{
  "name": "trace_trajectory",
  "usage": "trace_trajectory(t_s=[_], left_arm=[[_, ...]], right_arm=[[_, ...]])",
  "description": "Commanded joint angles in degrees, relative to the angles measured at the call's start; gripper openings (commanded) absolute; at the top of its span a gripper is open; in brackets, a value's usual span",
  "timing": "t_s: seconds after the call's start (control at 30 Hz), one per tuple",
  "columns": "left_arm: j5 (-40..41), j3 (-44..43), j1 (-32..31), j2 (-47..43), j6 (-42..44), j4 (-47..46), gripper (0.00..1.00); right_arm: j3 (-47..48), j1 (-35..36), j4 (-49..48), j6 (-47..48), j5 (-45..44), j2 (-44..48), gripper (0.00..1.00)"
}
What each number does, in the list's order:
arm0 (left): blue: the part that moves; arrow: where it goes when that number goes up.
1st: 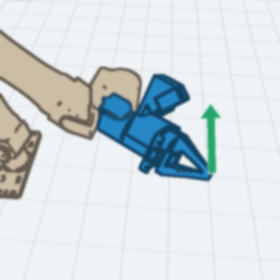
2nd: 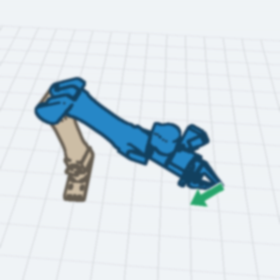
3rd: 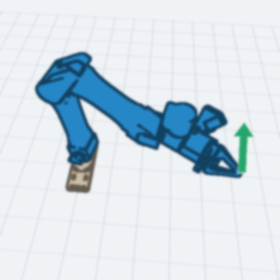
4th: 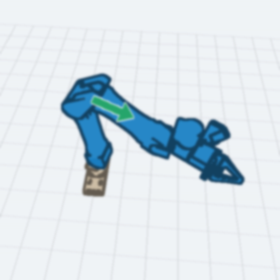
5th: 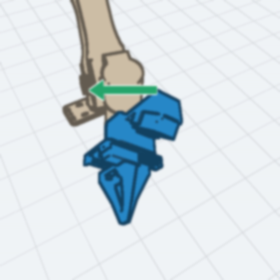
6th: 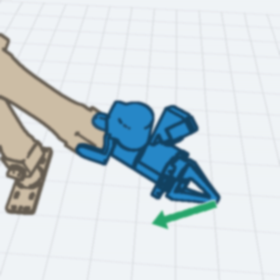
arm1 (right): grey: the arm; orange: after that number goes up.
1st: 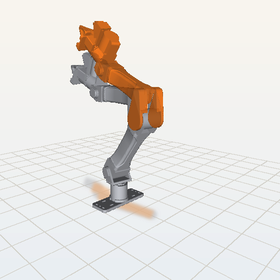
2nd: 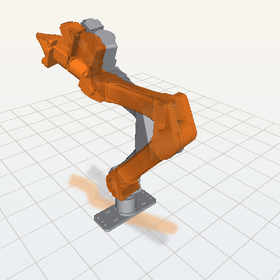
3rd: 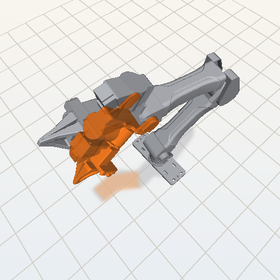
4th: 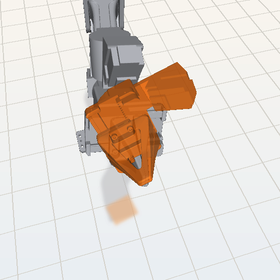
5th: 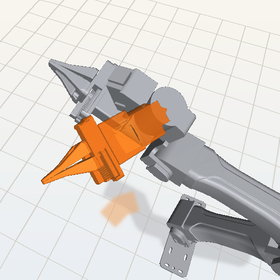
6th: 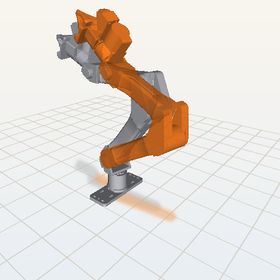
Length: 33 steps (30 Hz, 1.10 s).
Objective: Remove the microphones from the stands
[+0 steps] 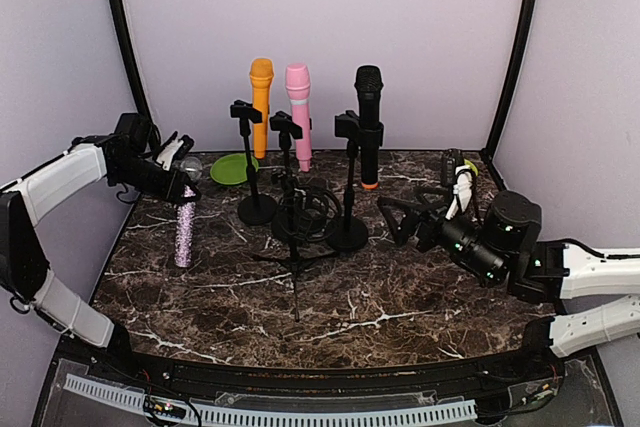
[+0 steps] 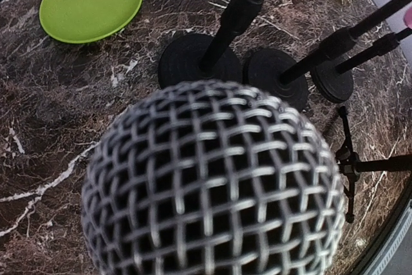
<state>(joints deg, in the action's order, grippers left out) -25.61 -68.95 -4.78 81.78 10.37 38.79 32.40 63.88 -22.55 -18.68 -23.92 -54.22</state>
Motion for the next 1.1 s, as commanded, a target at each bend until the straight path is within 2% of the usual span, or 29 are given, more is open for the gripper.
trace_trajectory(t_s=[0.0, 0.33, 0.6, 0.87, 1.07], left_arm=[[0.97, 1.19, 0.20, 3.46, -4.51, -8.62, 0.04], [4.71, 0.96, 0.29, 16.20, -5.86, -14.89, 0.02], [9.83, -2.06, 0.56, 24.01, -8.62, -17.34, 0.04], [10.93, -4.13, 0.57, 28.51, -8.71, -16.76, 0.14], [11.00, -5.92, 0.61, 30.79, -9.70, -15.76, 0.34]], right_arm=[[0.50, -2.09, 1.18, -5.62, 0.76, 1.74, 1.00], [5.80, -2.00, 7.56, -3.22, 3.36, -3.99, 1.00], [3.77, -1.75, 3.27, -2.33, 2.29, -4.07, 1.00], [0.94, -1.03, 1.97, -4.18, 0.72, -1.73, 1.00], [-0.61, -0.04, 0.91, -4.83, -0.63, -1.26, 1.00]])
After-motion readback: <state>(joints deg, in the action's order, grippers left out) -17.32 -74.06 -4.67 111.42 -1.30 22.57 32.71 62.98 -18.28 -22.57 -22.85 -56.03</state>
